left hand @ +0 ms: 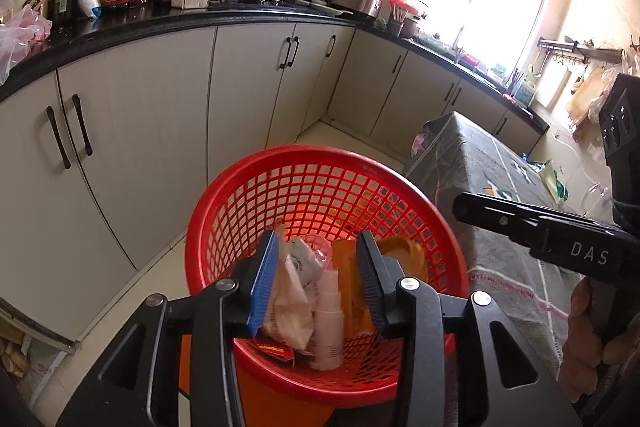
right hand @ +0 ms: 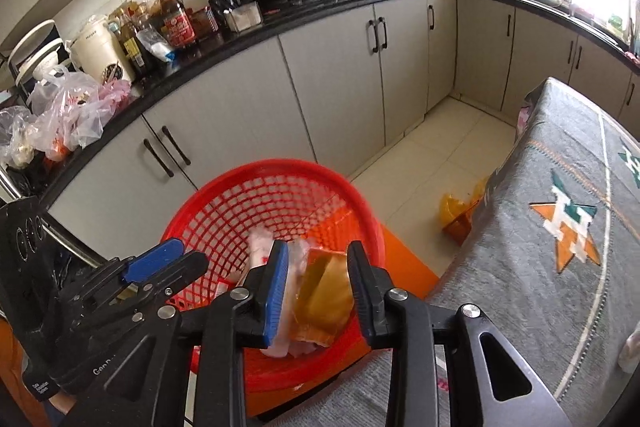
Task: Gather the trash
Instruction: 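Carry the bottle and cup over the red basket and open both tools, then move both open tools back toward the table items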
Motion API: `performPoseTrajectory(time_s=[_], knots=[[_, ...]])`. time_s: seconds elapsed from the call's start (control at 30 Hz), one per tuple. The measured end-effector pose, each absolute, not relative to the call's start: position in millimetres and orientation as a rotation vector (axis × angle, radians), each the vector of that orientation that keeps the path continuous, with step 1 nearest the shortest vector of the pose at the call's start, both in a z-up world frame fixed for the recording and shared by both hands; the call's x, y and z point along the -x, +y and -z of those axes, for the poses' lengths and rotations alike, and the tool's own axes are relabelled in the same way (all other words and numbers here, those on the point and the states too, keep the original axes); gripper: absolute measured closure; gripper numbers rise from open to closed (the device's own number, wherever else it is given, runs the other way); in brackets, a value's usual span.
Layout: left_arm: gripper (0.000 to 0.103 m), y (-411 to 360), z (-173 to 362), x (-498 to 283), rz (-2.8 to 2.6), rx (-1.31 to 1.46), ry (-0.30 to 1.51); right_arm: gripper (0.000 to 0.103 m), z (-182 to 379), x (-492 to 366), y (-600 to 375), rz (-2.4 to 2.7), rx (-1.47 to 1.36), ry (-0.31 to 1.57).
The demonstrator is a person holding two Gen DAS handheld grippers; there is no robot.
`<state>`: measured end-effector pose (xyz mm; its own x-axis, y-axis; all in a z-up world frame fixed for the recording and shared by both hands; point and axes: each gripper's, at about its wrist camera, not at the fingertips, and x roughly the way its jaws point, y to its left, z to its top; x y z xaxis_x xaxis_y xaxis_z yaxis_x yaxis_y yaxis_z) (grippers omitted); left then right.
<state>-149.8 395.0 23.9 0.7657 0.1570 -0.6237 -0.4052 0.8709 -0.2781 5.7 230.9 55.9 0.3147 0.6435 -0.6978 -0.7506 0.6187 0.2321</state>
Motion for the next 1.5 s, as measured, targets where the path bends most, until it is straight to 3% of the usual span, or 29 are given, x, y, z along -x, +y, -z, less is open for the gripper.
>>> performPoseTrajectory(time_s=[0.3, 1.0, 1.5], knots=[[0.059, 375.5, -34.9, 155.8, -0.310, 0.382, 0.610, 0.067, -65.1, 3.2, 205.4, -0.898, 0.142, 0.821], [0.046, 340.9, -51.7, 158.1, -0.301, 0.338, 0.607, 0.041, -63.1, 13.6, 154.6, -0.807, 0.163, 0.791], [0.041, 238.6, -69.4, 114.3, -0.129, 0.210, 0.658, 0.040, -79.5, -10.5, 12.6, -0.666, -0.017, 0.763]])
